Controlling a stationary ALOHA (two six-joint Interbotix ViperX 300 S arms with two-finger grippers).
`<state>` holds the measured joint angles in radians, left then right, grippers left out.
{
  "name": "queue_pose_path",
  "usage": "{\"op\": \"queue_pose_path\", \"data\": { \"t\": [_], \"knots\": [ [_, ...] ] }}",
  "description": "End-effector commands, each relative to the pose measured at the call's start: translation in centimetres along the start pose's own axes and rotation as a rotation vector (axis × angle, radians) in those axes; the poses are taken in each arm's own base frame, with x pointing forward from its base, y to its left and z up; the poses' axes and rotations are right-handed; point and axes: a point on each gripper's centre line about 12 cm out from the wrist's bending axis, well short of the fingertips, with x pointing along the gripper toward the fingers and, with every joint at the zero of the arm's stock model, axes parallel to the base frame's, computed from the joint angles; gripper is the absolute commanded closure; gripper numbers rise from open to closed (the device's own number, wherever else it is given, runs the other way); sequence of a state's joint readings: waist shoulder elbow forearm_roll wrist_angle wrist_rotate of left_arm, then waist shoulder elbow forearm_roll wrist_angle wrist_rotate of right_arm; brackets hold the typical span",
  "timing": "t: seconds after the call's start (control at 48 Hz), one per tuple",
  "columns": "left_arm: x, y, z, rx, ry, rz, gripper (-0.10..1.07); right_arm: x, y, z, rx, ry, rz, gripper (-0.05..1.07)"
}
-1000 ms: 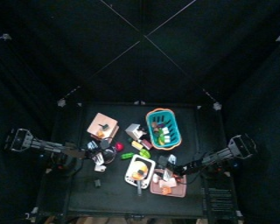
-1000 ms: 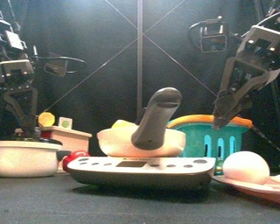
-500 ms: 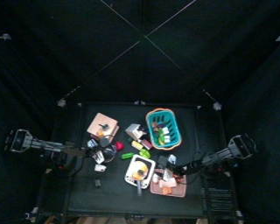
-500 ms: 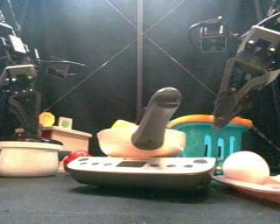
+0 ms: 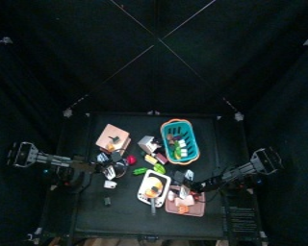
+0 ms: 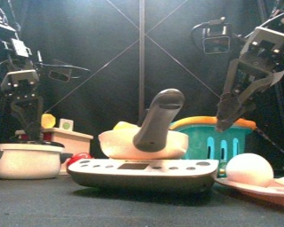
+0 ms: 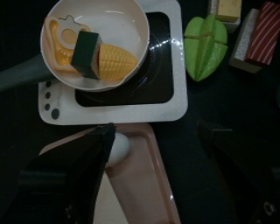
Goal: Grab pot lid
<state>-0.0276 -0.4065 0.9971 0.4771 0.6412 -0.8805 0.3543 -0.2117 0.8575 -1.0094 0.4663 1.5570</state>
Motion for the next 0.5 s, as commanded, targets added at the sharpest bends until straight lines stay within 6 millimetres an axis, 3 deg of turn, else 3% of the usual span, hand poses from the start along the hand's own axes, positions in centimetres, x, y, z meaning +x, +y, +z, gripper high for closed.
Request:
{"op": "queue_pose_path", "data": {
  "t": [0.0, 0.25, 0.479],
  "knots": [
    [0.0, 0.1, 0.3, 0.001, -0.001, 0.009, 0.20, -0.5, 0.3, 0.9, 0.008, -0.025, 0.016, -0.01],
    [-0.1, 0.1, 0.3, -0.006, 0.003, 0.011, 0.35, -0.5, 0.3, 0.9, 0.004, -0.025, 0.015, -0.01],
    [-1.5, -0.3, 1.8, -0.013, -0.033, 0.005, 0.38, -0.4, 0.3, 0.9, -0.004, -0.025, 0.014, -0.01]
  ]
}}
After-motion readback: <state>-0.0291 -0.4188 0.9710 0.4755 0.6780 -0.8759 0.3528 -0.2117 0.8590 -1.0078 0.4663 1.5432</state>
